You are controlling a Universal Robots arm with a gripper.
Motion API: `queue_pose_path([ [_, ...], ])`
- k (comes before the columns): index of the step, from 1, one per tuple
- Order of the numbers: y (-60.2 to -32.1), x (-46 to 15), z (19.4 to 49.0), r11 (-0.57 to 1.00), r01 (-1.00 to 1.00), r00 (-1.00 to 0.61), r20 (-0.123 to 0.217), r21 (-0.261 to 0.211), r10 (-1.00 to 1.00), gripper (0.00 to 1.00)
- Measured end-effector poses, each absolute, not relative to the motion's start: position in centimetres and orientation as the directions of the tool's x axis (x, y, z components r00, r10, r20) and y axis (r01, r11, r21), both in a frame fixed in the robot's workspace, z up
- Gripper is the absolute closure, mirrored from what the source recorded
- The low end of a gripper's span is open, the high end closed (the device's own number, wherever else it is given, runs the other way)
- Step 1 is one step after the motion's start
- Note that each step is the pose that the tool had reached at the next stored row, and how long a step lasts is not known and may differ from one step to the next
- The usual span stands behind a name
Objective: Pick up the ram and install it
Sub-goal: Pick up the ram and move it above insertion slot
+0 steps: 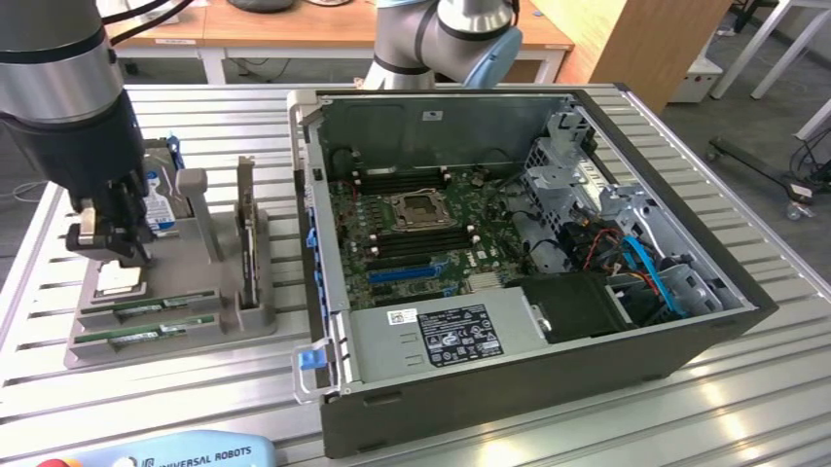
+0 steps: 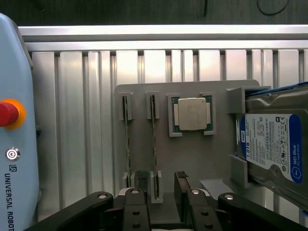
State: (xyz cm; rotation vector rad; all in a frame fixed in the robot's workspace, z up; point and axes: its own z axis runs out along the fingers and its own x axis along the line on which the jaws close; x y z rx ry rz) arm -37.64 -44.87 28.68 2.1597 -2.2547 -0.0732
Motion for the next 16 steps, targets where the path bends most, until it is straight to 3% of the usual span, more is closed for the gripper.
queue_pose_path([
  [16,-46.5,-37.6,28.7,0.043,-0.998,-0.044,-0.019,0.047,-0.999,0.64],
])
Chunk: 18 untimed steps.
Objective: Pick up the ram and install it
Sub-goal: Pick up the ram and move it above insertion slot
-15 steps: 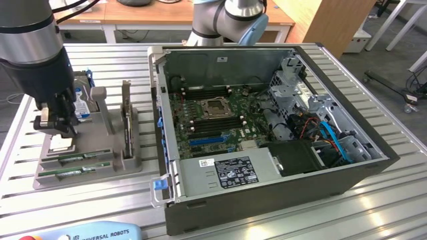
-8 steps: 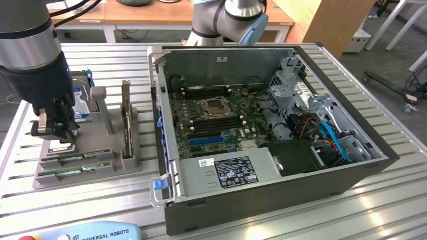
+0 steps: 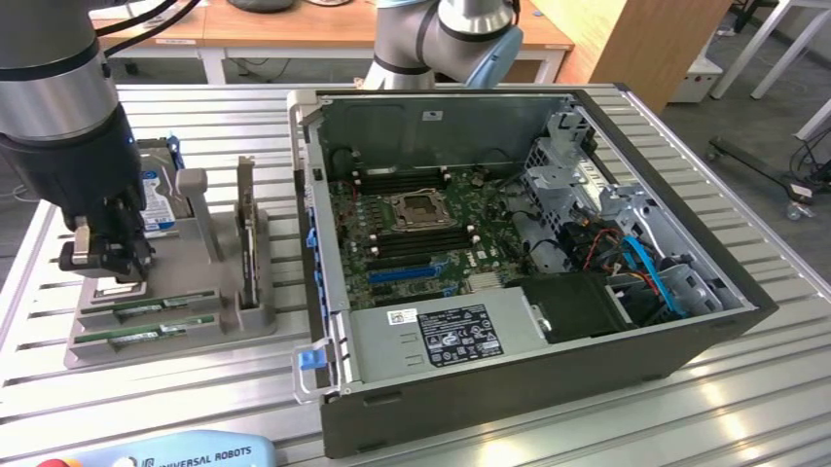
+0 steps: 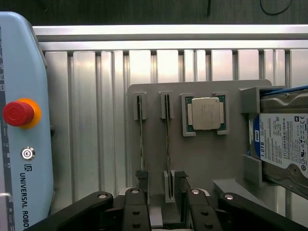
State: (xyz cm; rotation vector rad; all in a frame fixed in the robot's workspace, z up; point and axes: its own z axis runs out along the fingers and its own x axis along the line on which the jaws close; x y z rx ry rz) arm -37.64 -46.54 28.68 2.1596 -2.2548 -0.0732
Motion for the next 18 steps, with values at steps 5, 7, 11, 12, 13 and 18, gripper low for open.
queue_pose_path([
  [5,-46.5,-37.6,28.3,0.043,-0.998,-0.044,-0.019,0.047,-0.999,0.64],
  [7,-46.5,-37.6,28.2,0.043,-0.998,-0.043,-0.020,0.046,-0.999,0.64],
  [11,-46.5,-37.6,27.8,0.043,-0.998,-0.043,-0.019,0.047,-0.999,0.64],
  [12,-46.5,-37.6,27.7,0.043,-0.998,-0.043,-0.019,0.046,-0.999,0.64],
  [13,-46.5,-37.6,27.5,0.042,-0.998,-0.043,-0.019,0.046,-0.999,0.64],
  [18,-46.5,-37.6,26.8,0.043,-0.998,-0.043,-0.019,0.046,-0.999,0.64],
])
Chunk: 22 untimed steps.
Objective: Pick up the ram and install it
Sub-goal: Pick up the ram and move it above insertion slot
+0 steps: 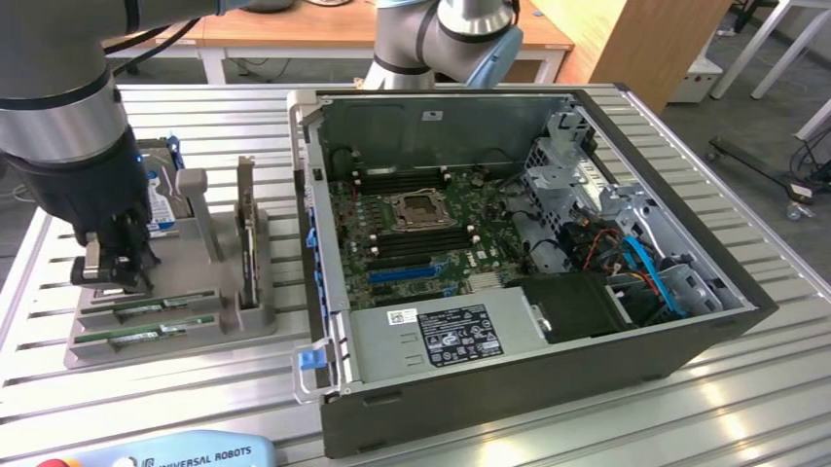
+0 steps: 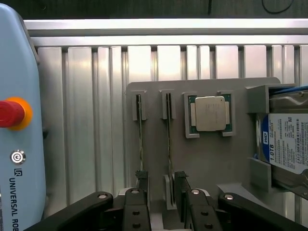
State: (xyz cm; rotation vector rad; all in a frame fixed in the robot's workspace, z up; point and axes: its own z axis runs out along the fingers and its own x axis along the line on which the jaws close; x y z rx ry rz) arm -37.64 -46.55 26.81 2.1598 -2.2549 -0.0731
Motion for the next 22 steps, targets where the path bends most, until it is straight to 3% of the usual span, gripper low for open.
queue_pose_path([
  [22,-46.96,-37.65,25.76,0.043,-0.998,-0.043,-0.019,0.047,-0.999,0.64],
])
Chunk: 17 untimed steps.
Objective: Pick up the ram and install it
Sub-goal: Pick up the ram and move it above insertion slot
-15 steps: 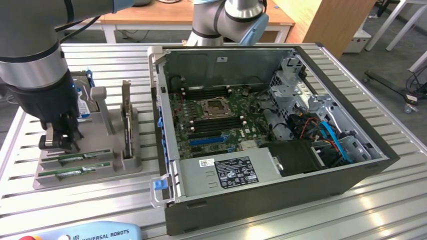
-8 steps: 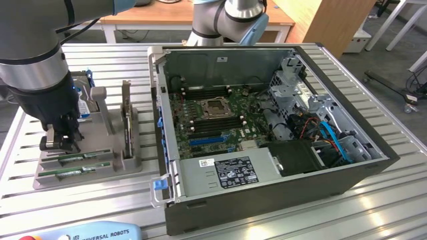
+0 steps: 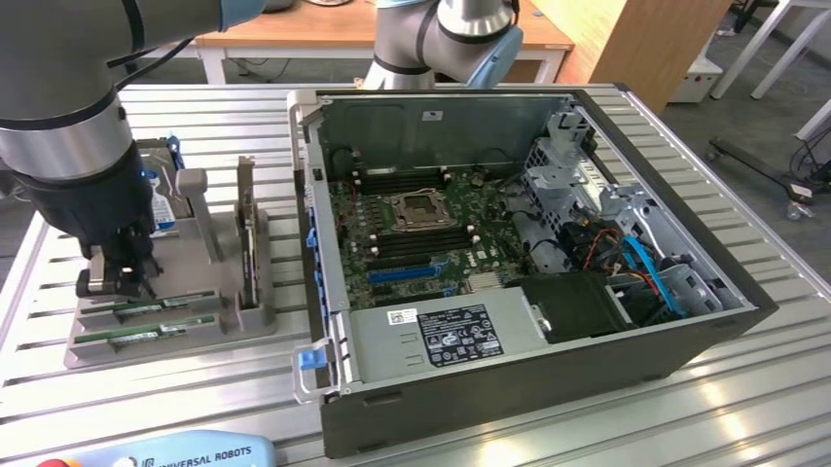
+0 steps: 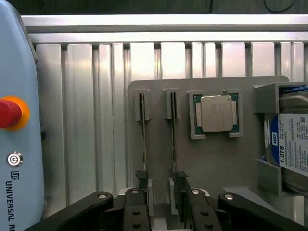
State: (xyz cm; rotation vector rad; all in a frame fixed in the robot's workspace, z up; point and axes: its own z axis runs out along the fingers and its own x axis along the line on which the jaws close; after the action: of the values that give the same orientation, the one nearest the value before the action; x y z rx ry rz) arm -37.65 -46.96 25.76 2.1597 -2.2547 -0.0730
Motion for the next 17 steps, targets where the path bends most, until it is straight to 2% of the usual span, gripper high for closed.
queue_pose_path([
  [17,-47.1,-37.6,24.6,0.043,-0.998,-0.043,-0.019,0.046,-0.999,0.64],
])
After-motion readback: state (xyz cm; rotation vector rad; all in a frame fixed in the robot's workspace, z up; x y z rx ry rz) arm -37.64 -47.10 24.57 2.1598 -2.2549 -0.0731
